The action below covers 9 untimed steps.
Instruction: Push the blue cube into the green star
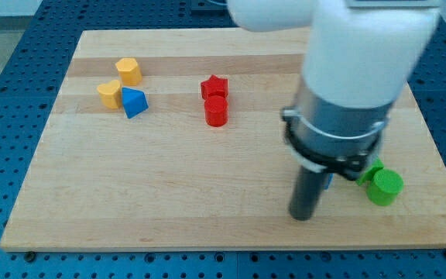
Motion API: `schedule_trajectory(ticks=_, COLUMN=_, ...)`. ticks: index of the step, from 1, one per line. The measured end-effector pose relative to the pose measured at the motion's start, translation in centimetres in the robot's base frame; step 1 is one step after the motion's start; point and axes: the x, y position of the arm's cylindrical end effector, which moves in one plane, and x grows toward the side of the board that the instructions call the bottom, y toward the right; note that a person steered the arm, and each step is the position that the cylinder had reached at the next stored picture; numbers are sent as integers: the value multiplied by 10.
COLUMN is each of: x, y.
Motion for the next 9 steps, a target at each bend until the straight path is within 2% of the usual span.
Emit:
schedule_trajectory(ticks=1, x=-3, y=-30)
schedule_trajectory(ticks=2, x=-37, y=-26)
schedule_trajectory(ticks=3, x=-37, y=-21)
schedule_trajectory(ticks=5, x=-42, y=45)
schedule_trajectory(ticks=9, x=-42, y=78)
